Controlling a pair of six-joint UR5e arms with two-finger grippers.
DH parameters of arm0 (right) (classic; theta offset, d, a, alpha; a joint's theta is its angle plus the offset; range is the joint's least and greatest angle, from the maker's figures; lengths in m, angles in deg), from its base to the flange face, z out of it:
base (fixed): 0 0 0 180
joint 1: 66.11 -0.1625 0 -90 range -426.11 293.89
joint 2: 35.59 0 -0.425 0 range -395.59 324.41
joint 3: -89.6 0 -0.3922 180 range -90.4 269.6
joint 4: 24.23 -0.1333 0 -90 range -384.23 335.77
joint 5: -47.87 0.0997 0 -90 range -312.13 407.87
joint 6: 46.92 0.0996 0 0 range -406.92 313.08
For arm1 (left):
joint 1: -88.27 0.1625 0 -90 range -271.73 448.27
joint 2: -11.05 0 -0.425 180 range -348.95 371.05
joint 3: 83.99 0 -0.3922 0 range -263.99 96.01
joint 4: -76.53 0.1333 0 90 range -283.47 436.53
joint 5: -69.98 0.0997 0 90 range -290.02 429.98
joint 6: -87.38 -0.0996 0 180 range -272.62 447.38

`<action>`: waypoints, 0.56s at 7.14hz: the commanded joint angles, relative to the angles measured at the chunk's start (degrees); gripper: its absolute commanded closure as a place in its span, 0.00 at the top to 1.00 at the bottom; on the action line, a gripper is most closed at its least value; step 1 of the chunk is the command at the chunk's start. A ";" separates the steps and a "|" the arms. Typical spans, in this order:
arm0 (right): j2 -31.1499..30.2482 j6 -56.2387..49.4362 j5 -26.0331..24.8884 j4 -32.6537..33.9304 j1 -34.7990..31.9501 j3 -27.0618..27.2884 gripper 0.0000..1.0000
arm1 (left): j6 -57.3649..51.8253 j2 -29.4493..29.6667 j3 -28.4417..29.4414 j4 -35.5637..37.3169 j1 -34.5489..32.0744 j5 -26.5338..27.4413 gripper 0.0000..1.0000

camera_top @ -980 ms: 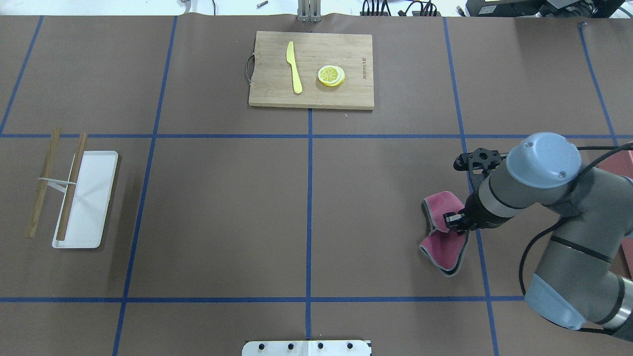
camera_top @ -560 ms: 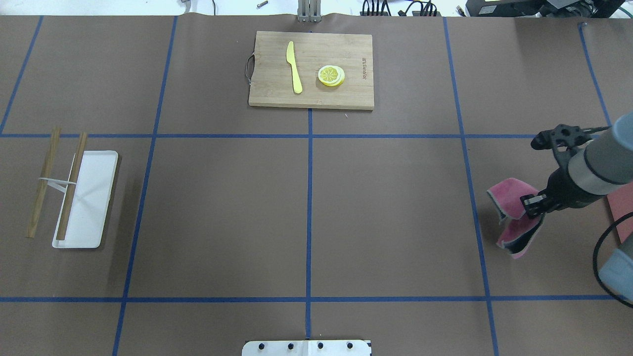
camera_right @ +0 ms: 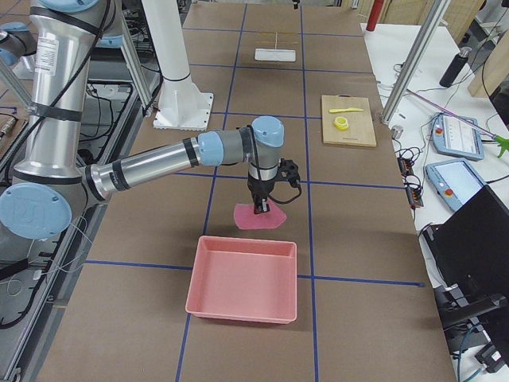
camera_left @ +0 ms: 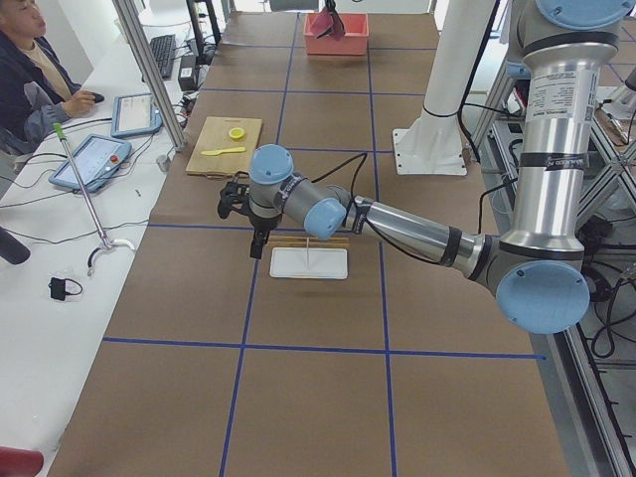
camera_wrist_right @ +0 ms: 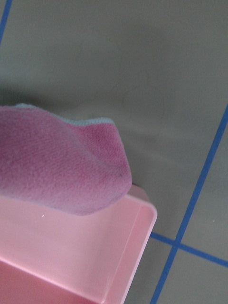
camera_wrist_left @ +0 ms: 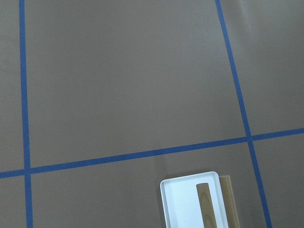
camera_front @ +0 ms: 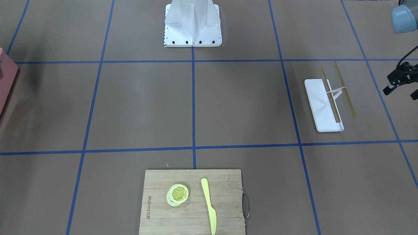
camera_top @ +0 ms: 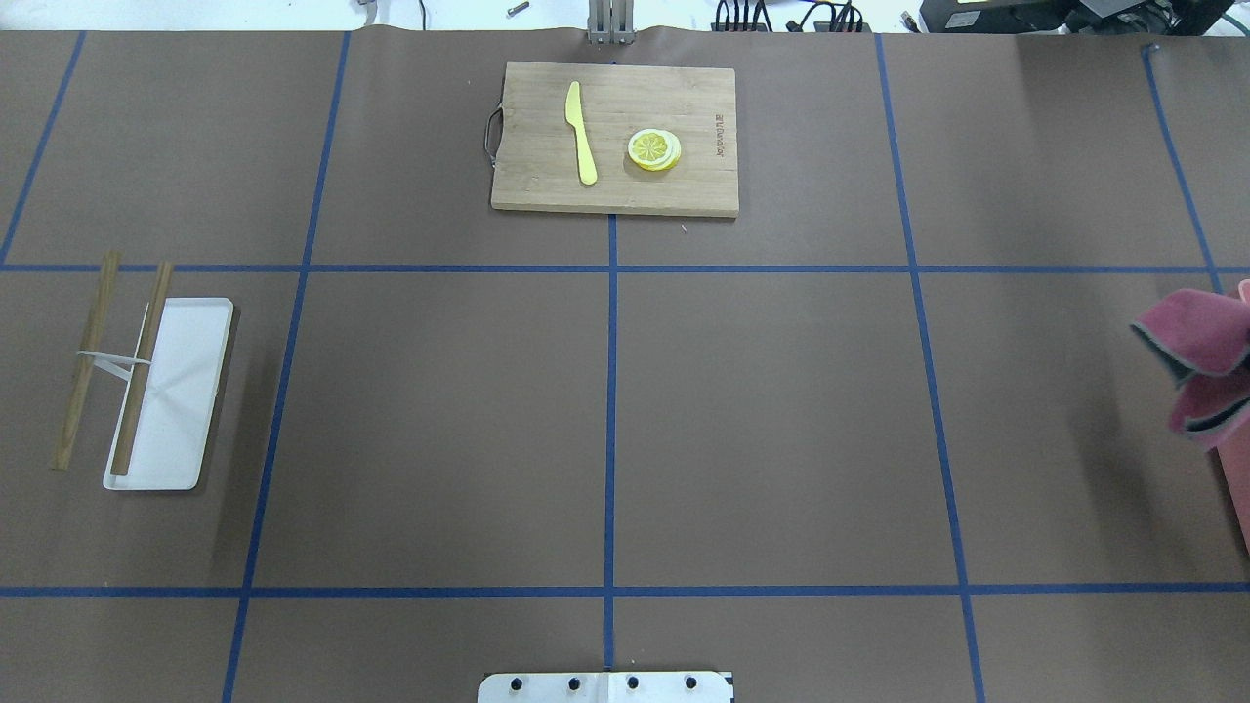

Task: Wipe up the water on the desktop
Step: 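Carry the pink cloth to the pink bin and drop it in with the right gripper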

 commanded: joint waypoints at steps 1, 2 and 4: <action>-0.85 -15.89 -3.90 4.80 -6.96 -3.39 0.00 | 0.08 -0.24 -0.14 0.09 -0.05 0.00 0.98; -0.94 -16.18 -4.88 4.11 -6.97 -5.92 0.45 | 0.08 -0.33 0.03 0.09 0.04 0.00 0.98; -0.59 -15.66 -4.54 4.01 -7.06 -6.74 1.00 | 0.08 -0.42 0.03 0.09 -0.05 0.00 0.98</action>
